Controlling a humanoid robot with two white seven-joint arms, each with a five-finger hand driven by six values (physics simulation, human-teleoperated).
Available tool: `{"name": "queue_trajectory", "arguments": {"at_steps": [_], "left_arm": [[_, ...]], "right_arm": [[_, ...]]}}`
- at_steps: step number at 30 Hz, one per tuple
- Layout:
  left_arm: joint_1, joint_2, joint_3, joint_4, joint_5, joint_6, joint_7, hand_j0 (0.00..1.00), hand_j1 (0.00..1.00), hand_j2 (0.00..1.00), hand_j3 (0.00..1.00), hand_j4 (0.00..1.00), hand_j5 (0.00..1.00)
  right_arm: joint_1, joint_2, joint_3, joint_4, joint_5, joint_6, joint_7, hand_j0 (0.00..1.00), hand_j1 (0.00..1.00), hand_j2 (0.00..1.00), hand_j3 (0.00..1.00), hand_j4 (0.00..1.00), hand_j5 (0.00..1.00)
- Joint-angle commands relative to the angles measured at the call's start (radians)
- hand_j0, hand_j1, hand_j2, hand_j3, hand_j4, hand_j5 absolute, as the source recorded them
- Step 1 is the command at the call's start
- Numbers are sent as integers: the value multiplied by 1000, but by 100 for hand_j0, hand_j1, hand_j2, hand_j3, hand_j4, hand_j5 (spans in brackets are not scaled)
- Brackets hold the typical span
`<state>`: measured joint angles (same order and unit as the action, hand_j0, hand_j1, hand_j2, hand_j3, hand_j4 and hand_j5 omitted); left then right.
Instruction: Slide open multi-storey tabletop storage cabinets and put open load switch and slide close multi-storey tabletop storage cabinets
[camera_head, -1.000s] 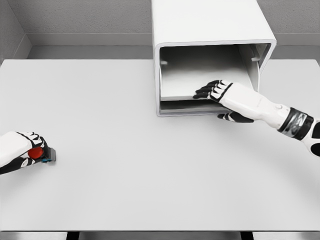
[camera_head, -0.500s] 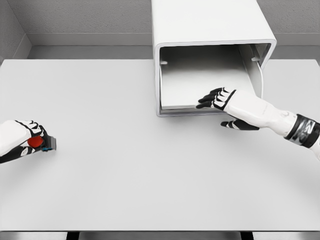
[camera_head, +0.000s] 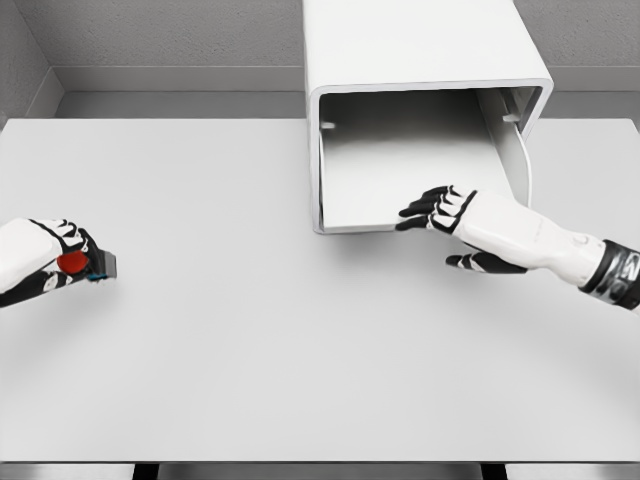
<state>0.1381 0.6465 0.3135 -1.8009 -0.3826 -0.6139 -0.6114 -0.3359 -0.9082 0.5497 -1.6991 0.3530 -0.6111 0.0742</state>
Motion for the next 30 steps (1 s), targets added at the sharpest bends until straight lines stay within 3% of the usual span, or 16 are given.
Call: {"name": "queue_trajectory", "arguments": {"at_steps": [1, 15, 19, 30], "left_arm": [[-3, -2, -10, 0, 8, 3, 1, 38, 38, 38, 38, 38, 38], [-100, -31, -113, 0, 7, 3, 1, 38, 38, 38, 38, 38, 38], [-115, -50, -122, 0, 7, 3, 1, 38, 38, 38, 38, 38, 38], [-169, -107, -145, -2, 8, 3, 1, 38, 38, 38, 38, 38, 38]], "right_arm": [[0, -3, -31, -14, -6, 0, 1, 85, 85, 85, 85, 85, 85], [8, -12, -90, -57, -37, 0, 1, 86, 86, 86, 86, 86, 86], [49, -12, -182, -59, -68, 0, 2, 86, 86, 86, 86, 86, 86], [51, -35, -255, -63, -149, 0, 4, 86, 86, 86, 86, 86, 86]]}}
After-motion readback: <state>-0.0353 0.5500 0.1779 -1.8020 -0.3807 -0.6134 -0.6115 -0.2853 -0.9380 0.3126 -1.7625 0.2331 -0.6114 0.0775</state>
